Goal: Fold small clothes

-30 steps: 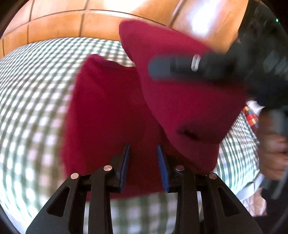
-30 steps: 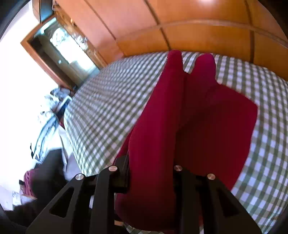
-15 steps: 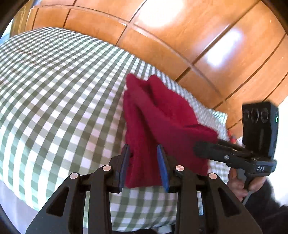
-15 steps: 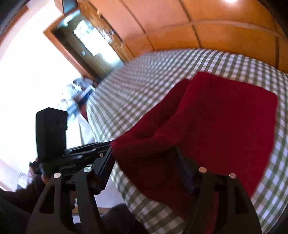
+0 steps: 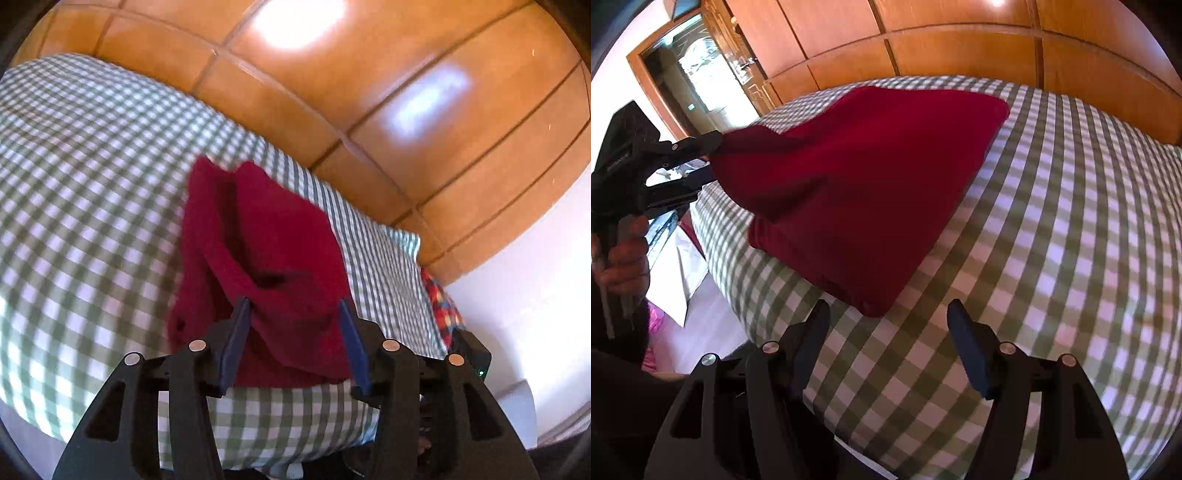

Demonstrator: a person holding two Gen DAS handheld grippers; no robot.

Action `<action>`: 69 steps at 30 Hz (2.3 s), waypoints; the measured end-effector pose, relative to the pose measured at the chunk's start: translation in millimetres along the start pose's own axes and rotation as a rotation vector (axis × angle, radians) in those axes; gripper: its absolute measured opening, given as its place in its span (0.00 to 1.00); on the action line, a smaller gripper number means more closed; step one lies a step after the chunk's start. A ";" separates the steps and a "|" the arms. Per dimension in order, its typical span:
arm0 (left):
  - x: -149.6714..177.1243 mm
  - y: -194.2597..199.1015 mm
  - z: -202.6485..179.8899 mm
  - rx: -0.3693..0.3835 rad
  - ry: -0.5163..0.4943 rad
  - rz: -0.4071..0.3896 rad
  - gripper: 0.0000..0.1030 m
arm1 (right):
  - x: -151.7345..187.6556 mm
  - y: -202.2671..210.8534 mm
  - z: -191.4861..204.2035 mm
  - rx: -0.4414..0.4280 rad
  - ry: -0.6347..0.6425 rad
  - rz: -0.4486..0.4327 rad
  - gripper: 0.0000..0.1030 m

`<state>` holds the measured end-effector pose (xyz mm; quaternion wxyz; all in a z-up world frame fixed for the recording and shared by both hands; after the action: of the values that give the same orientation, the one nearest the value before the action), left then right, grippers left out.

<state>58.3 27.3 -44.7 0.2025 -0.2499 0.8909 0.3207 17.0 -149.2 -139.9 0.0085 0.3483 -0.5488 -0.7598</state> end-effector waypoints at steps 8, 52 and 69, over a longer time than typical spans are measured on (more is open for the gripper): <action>9.9 -29.2 12.4 -0.075 -0.027 0.075 0.13 | -13.2 -17.9 2.1 0.035 -0.004 -0.038 0.16; -67.5 -22.5 52.1 -0.151 -0.026 0.048 0.46 | -42.8 39.3 11.9 0.022 0.110 -0.175 0.62; -48.0 -31.5 43.2 -0.220 -0.126 0.025 0.12 | -32.9 18.0 45.2 -0.019 0.166 -0.153 0.65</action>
<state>123.2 50.3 -65.3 0.2255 -0.2386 0.8389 0.4342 10.9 -105.9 -100.7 -0.0009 0.4511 -0.5108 -0.7318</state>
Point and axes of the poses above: each gripper's, at about its wrist camera, not at the fingertips, and y roughly against the way its jaws point, z to its left, x to its underside, the point moved 10 cm from there along -y, roughly the way its jaws point, and after that the axes turned 12 degrees about x, right-handed, at the moved point
